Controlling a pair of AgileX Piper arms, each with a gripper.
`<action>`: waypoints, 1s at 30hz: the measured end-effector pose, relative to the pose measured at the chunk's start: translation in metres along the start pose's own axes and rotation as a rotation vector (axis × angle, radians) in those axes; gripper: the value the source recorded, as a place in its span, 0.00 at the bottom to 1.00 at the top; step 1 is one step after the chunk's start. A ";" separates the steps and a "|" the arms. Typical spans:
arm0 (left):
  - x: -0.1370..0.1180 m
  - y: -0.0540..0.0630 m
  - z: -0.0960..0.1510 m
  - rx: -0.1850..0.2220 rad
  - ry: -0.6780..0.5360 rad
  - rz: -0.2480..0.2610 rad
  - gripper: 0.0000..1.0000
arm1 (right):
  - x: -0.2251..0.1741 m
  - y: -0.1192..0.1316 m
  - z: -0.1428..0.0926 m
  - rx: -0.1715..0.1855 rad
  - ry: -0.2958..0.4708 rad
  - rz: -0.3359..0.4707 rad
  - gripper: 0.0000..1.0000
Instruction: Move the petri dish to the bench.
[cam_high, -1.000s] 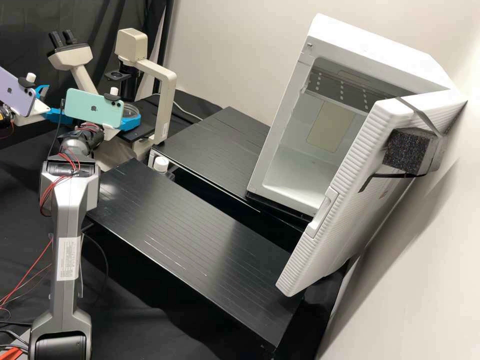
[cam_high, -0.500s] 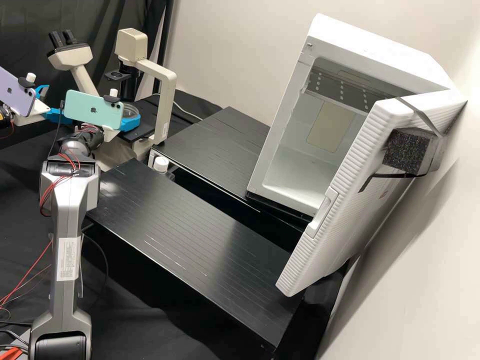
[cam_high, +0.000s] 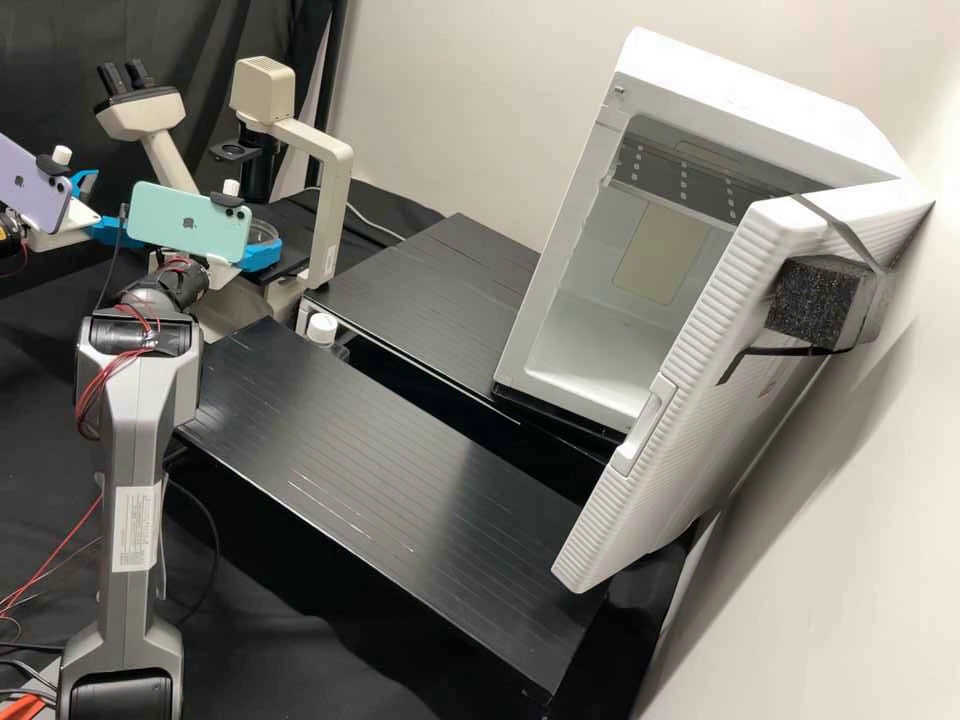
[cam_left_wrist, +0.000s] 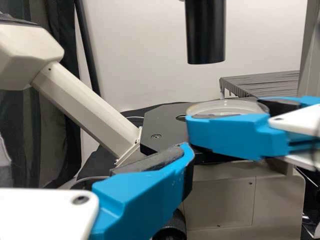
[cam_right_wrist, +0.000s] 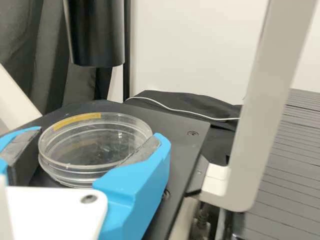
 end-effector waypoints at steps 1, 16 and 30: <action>0.000 0.000 0.000 0.000 0.000 0.000 1.00 | -0.002 0.002 0.000 -0.001 0.003 0.005 0.00; 0.000 0.000 0.000 0.000 0.000 0.000 1.00 | -0.059 0.026 0.013 -0.021 0.041 -0.011 0.00; 0.000 0.000 0.000 0.000 0.000 0.000 1.00 | -0.156 0.082 0.062 0.072 0.081 0.145 0.00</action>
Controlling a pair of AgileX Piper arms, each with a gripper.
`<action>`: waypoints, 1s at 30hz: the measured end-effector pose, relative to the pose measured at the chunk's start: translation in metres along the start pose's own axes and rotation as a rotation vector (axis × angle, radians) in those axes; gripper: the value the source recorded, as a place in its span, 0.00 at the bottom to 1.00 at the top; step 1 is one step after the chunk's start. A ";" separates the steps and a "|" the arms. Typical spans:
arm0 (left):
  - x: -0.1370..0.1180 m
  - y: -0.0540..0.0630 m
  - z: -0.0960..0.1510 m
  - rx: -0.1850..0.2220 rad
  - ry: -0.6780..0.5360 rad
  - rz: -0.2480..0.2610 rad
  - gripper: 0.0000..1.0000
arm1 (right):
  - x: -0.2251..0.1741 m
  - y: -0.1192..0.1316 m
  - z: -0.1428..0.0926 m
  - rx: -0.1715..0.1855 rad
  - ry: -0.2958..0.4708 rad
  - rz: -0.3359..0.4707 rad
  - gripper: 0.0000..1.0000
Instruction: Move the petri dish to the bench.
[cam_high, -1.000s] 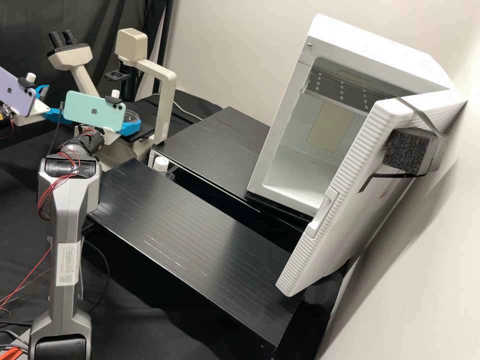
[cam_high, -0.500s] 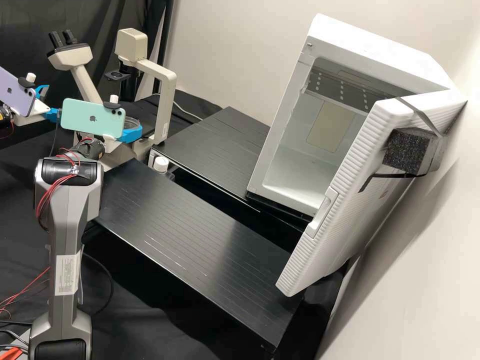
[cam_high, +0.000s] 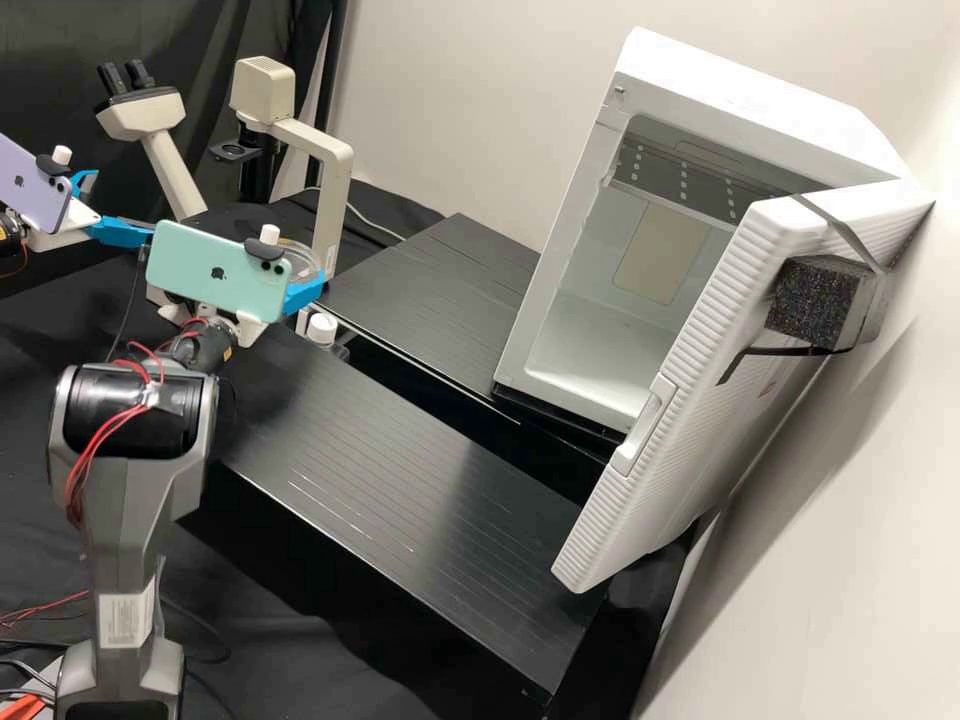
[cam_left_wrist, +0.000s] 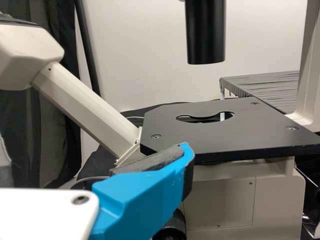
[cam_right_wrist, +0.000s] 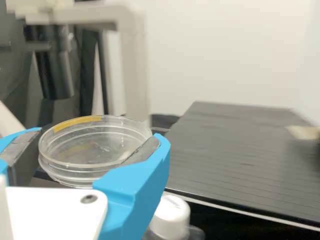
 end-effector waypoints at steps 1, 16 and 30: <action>0.000 0.000 0.000 0.000 0.000 0.000 1.00 | -0.016 0.007 0.005 -0.004 0.005 0.023 0.00; 0.000 0.000 0.000 -0.001 0.001 0.000 1.00 | -0.137 0.035 0.059 -0.067 0.005 0.178 0.00; 0.000 0.000 0.000 -0.001 0.001 0.000 1.00 | -0.160 0.048 0.092 -0.087 -0.215 0.274 0.00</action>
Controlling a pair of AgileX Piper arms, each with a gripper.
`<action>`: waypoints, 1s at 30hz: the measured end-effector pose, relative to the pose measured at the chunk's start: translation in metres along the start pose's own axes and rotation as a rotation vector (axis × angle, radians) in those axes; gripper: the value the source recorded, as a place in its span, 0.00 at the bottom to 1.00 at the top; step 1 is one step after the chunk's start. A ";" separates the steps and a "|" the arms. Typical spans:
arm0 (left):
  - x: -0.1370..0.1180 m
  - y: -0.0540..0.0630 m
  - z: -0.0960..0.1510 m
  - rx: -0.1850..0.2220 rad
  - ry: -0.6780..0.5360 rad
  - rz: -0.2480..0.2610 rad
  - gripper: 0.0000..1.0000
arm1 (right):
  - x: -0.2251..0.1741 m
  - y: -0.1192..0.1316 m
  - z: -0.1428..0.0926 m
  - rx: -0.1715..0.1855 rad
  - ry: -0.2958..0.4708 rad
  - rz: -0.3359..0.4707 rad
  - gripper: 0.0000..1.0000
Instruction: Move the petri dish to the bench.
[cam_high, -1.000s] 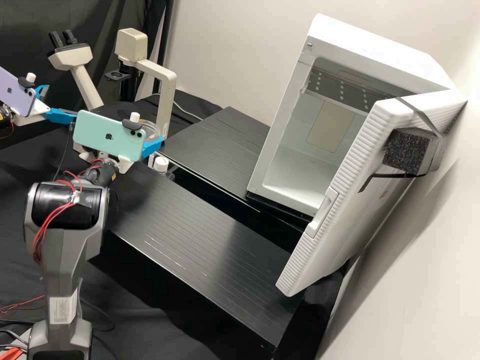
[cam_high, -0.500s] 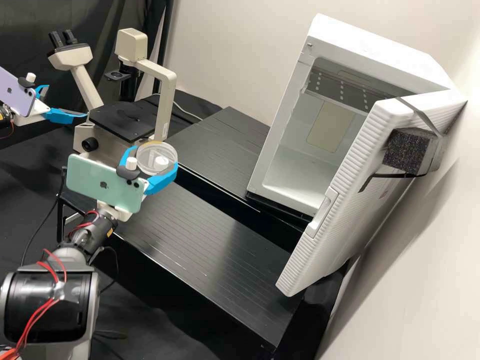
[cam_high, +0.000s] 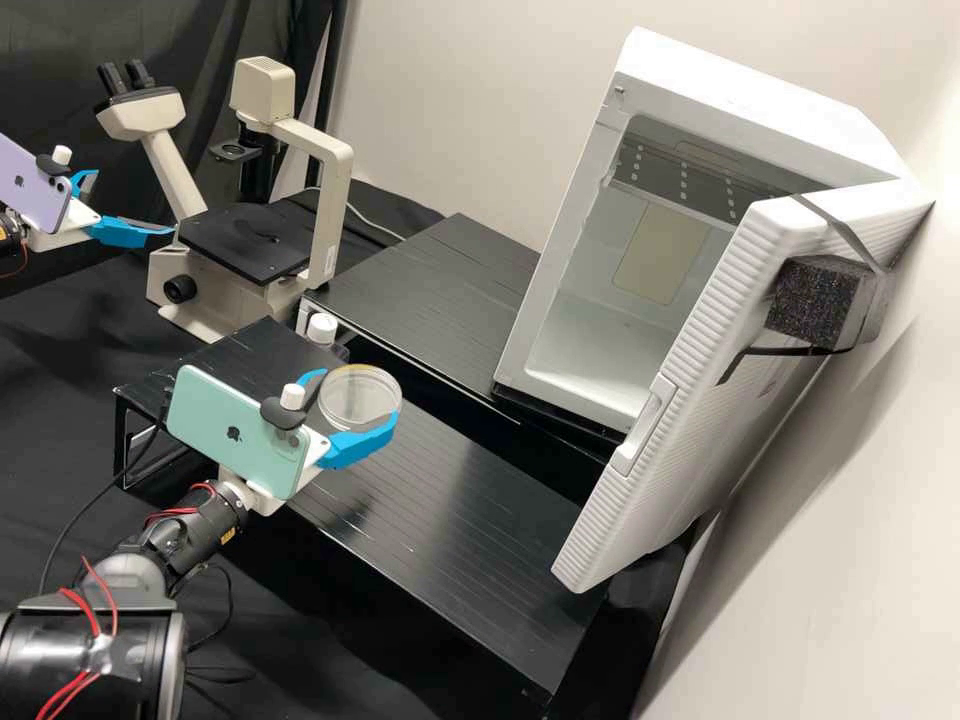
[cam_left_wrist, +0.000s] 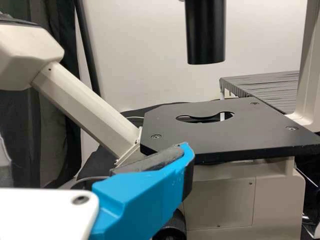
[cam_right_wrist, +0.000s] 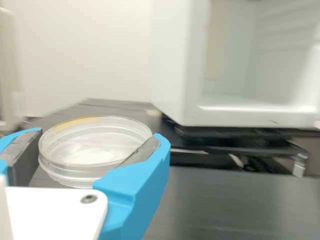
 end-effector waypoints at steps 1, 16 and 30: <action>0.000 0.000 0.000 0.000 0.000 0.000 1.00 | 0.000 0.001 0.002 -0.001 -0.021 0.005 0.00; 0.000 0.000 0.000 0.000 0.000 0.000 1.00 | -0.001 -0.021 0.009 -0.047 -0.130 -0.115 0.00; 0.000 0.000 0.000 0.000 0.000 0.000 1.00 | 0.003 -0.019 0.015 -0.065 -0.179 -0.076 1.00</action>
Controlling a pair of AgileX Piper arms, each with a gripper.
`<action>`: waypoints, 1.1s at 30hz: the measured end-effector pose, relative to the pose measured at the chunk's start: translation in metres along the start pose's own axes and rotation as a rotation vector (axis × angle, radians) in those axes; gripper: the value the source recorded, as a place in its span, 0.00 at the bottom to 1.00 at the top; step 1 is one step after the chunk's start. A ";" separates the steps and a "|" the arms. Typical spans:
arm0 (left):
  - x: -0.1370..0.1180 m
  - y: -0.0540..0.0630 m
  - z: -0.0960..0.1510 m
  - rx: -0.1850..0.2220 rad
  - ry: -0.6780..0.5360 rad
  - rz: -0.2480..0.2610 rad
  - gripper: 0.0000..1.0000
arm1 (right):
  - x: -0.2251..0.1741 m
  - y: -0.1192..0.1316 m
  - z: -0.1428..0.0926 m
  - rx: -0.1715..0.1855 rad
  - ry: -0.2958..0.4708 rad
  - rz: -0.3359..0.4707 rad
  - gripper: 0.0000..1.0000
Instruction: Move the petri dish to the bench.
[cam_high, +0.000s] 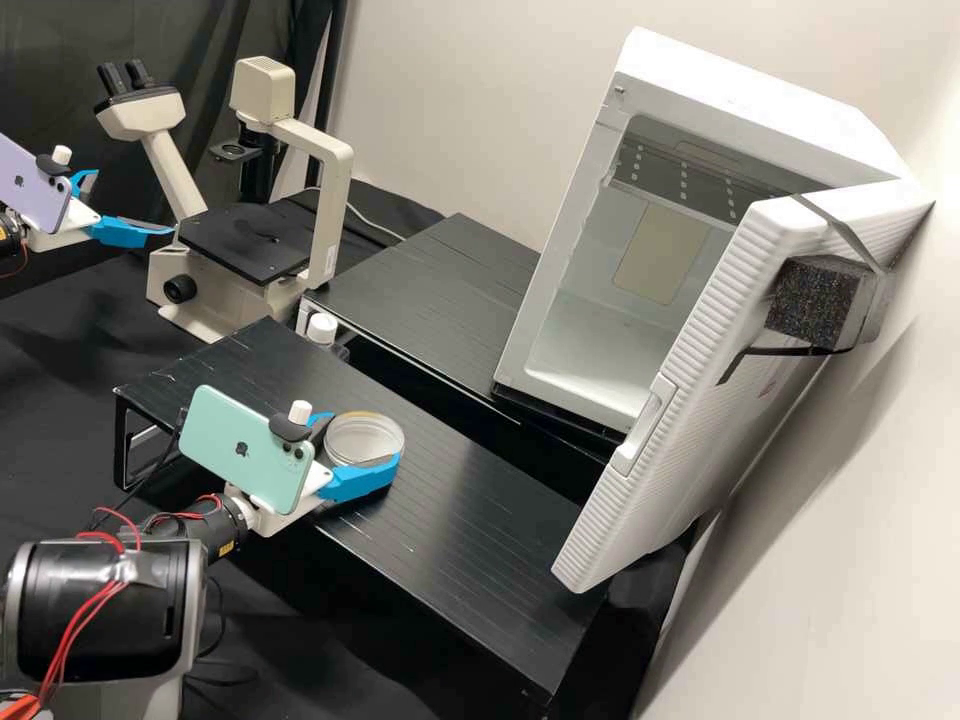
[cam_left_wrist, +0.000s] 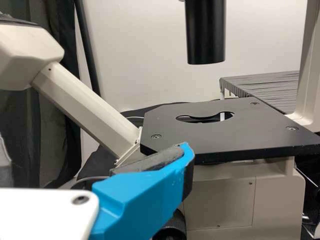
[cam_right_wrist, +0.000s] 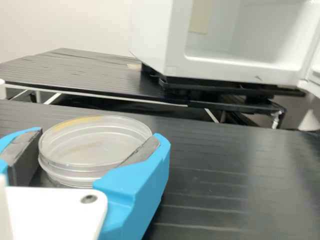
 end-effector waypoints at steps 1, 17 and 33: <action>0.000 0.000 0.000 0.000 0.000 0.000 1.00 | 0.000 0.001 0.000 0.005 0.001 0.000 1.00; 0.000 0.000 0.000 0.000 0.000 0.000 1.00 | -0.004 0.000 -0.002 0.022 0.013 -0.018 1.00; 0.000 0.000 0.000 0.000 0.000 0.000 1.00 | -0.028 0.016 -0.007 0.061 0.074 -0.018 1.00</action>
